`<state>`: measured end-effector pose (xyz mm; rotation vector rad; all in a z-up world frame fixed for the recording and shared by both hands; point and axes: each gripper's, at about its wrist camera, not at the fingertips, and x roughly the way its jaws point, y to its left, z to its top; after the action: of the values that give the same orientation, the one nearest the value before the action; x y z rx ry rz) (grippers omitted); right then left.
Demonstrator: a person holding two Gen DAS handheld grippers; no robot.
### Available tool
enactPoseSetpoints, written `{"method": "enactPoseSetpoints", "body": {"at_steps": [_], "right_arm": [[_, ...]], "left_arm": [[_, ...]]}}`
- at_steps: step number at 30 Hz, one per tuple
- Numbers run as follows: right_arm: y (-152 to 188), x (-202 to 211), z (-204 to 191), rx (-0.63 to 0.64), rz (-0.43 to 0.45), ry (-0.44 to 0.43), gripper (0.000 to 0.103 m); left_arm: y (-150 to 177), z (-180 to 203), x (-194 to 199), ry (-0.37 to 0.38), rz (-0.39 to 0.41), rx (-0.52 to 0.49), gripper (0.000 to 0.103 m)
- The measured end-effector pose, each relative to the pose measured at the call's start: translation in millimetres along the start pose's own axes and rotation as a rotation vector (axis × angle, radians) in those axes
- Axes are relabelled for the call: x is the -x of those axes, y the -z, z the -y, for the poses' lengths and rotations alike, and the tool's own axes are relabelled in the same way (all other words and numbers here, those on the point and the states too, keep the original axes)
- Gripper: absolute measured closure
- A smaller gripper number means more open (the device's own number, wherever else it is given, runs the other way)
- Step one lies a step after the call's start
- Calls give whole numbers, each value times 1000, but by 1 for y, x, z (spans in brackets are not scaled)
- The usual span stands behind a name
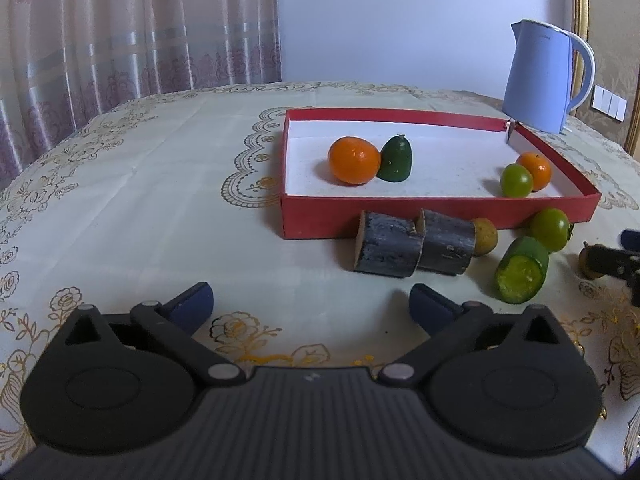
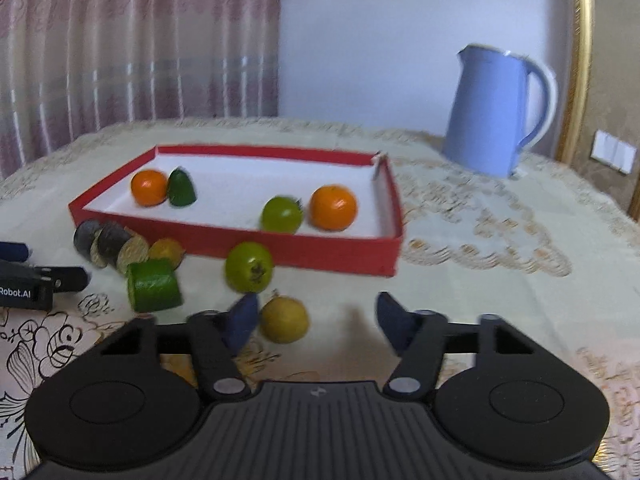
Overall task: Organize fruits
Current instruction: 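Move the right gripper to the small yellow fruit and grasp it, then lower the yellow fruit into the tray and open the right gripper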
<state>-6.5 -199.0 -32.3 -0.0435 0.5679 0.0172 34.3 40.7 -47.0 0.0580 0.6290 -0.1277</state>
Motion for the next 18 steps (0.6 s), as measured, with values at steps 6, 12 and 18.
{"method": "enactPoseSetpoints", "body": {"at_steps": [6, 12, 18], "right_arm": [[-1, -10, -3, -7, -25, -25, 56], [1, -13, -6, 10, -28, -39, 75], [1, -10, -5, 1, -18, -35, 75]], "left_arm": [[0, 1, 0, 0, -2, 0, 0], [0, 0, 0, 3, -4, 1, 0], [0, 0, -1, 5, -4, 4, 0]]}}
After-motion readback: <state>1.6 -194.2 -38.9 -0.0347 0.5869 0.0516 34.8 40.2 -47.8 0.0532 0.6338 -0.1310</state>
